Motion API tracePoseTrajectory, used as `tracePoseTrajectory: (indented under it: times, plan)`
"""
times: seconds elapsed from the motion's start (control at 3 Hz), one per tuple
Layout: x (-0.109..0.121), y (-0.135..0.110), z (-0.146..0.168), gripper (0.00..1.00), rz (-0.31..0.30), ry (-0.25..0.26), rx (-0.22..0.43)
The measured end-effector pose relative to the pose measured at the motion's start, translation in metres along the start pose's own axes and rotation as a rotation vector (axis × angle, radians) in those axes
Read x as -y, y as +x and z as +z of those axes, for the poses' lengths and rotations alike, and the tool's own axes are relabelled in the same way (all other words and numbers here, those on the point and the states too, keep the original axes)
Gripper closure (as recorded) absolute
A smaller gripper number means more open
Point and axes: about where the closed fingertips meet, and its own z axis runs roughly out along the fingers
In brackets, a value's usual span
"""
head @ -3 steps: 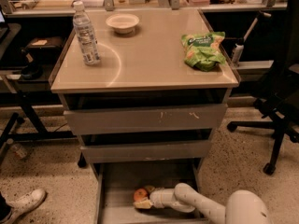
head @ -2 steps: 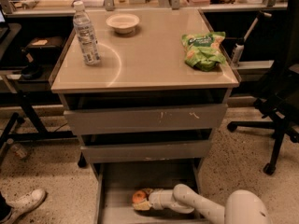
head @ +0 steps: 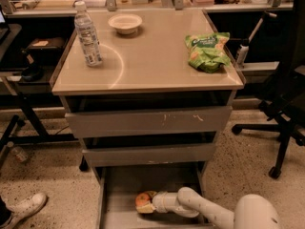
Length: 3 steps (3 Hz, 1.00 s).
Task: Pick orange from bottom drawer and place on counter
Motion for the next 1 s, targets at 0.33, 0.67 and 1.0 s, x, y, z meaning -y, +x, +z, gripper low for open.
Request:
tracePoseTrajectory:
  times: [0.33,0.67,1.0]
  plan:
    - [-0.004,-0.034,-0.027,1.00,0.000,0.051,0.013]
    - [-0.024,-0.071,-0.059,1.00,-0.015,0.074,0.017]
    - [-0.042,-0.106,-0.102,1.00,-0.036,0.118,-0.005]
